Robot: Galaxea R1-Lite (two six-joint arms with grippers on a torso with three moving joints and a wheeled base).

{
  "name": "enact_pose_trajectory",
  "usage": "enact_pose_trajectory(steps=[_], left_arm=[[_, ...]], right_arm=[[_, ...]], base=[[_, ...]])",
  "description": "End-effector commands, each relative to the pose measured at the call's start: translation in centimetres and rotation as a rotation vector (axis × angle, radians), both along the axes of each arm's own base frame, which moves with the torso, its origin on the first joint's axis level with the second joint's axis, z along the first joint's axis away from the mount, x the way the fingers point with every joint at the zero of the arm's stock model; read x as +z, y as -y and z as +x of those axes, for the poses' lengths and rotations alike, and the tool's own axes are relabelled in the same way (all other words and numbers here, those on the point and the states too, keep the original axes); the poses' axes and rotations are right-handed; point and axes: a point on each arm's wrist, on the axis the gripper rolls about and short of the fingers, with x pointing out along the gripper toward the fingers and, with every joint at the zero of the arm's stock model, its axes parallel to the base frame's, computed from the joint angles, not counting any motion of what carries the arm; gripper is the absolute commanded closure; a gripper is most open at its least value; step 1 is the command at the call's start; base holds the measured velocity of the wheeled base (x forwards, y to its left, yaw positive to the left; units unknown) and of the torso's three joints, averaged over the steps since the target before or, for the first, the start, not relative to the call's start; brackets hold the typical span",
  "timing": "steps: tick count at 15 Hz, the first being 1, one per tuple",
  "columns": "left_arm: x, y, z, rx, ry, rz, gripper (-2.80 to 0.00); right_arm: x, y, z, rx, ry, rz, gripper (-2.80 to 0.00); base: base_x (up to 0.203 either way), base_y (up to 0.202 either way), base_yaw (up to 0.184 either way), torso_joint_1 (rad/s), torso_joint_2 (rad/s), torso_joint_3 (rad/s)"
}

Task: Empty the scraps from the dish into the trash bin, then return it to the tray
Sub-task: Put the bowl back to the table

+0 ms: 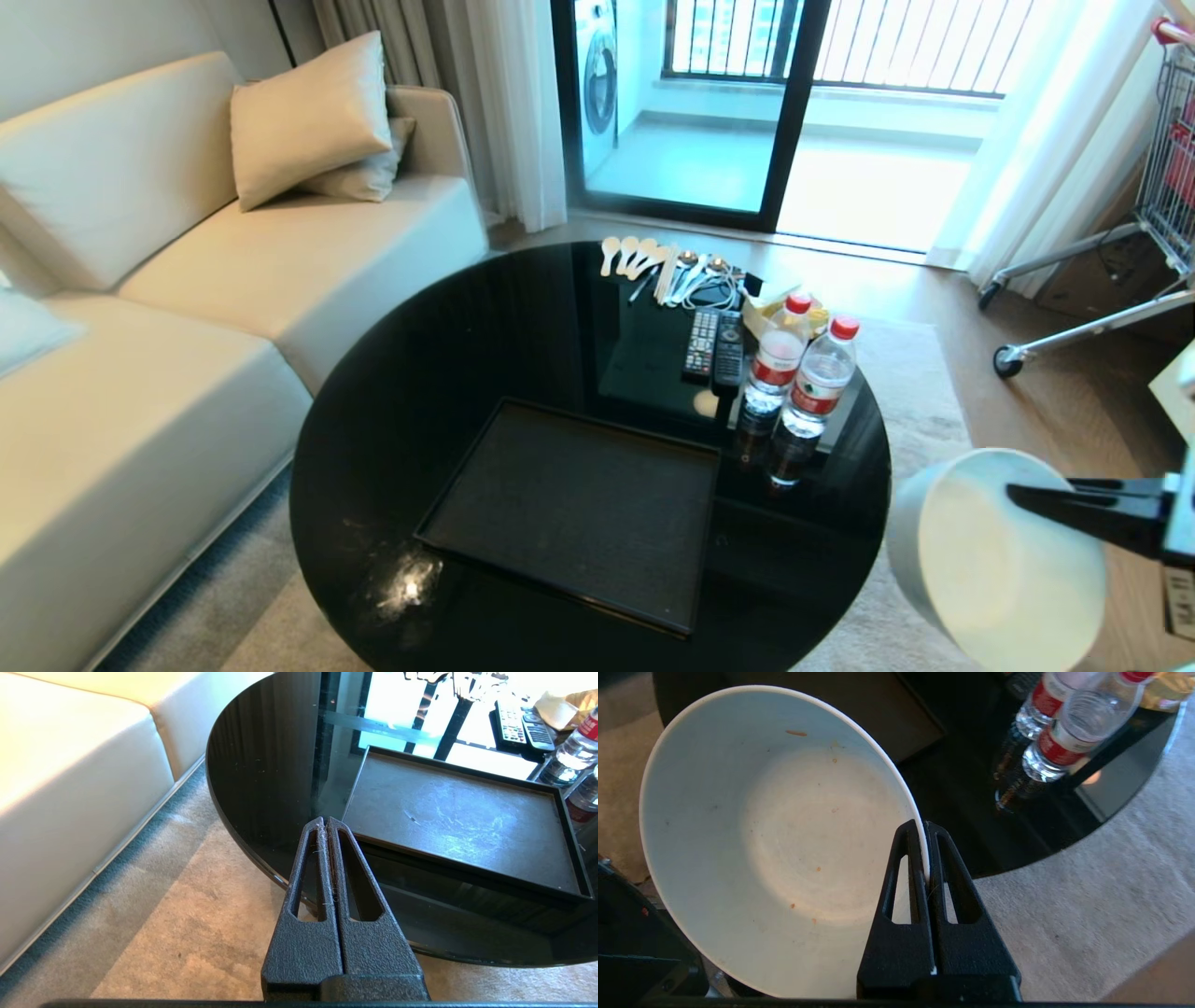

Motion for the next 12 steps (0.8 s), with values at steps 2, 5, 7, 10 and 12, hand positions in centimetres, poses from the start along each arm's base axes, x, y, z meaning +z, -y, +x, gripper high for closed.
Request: enact_pose_trajectory(steps=[2, 5, 7, 10, 12], left_arm=[[0.0, 0.0, 0.0, 0.000, 0.001, -0.001, 0.00], [0.0, 0.0, 0.0, 0.000, 0.001, -0.001, 0.00], [0.0, 0.0, 0.0, 0.000, 0.001, -0.001, 0.00], [0.0, 0.0, 0.0, 0.000, 0.001, -0.001, 0.00], [0.0, 0.0, 0.0, 0.000, 0.001, -0.001, 0.00]], right_arm=[[-2.9, -4.8, 7.6, 0.069, -0.171, -0.063, 0.00], [-5.0, -10.6, 12.1, 0.000, -0.225, -0.051, 0.00], [-6.0, -14.2, 14.2, -0.097, -0.272, 0.010, 0.00], [-7.9, -17.9, 16.5, -0.226, -0.326, 0.072, 0.00], [-8.7, -19.4, 16.8, -0.270, -0.392, 0.109, 0.00]], base=[[0.000, 0.000, 0.000, 0.000, 0.00, 0.000], [0.000, 0.000, 0.000, 0.000, 0.00, 0.000], [0.000, 0.000, 0.000, 0.000, 0.00, 0.000], [0.000, 0.000, 0.000, 0.000, 0.00, 0.000], [0.000, 0.000, 0.000, 0.000, 0.00, 0.000]])
